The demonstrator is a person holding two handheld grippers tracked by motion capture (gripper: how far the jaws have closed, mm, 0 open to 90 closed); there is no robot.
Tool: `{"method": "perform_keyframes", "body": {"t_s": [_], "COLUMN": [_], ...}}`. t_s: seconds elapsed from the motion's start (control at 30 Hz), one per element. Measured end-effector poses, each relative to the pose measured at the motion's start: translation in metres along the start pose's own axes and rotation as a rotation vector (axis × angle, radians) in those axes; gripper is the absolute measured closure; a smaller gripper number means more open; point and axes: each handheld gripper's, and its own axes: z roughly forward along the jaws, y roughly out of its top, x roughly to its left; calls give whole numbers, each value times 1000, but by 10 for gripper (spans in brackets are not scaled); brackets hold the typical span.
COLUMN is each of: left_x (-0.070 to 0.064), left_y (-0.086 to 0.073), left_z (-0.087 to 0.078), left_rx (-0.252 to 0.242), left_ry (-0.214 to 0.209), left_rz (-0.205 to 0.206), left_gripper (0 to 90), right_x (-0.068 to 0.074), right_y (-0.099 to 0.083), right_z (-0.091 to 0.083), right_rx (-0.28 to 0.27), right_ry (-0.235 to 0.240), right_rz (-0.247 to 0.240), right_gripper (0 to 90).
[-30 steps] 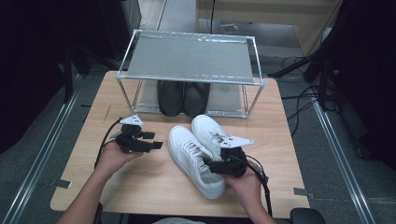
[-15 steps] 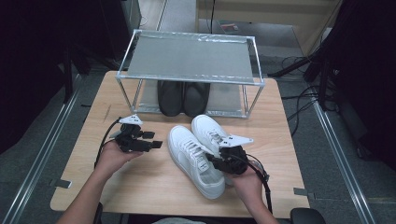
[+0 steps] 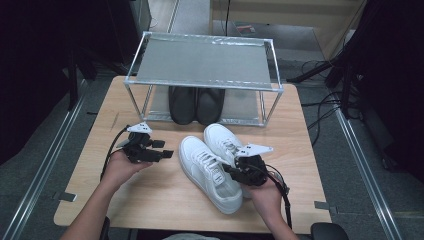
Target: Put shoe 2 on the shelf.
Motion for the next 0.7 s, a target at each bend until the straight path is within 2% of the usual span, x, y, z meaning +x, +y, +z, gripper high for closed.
{"method": "perform_keyframes", "body": {"t_s": [0.1, 0.2, 0.43, 0.7], "left_x": [0, 1, 5, 7], "left_y": [0, 0, -3, -8], "left_z": [-2, -2, -7, -13], "left_rx": [-18, -7, -19, -24], "left_ry": [-3, -5, 11, 41], "left_rz": [-2, -3, -14, -28], "left_gripper": [382, 382, 381, 381], "right_x": [0, -3, -8, -12], "right_y": [1, 1, 2, 5], "right_z": [-4, -6, -15, -29], "right_rx": [11, 13, 34, 29], "right_ry": [4, 18, 49, 113], "right_rz": [-26, -35, -72, -117], "right_gripper": [734, 735, 742, 741]}}
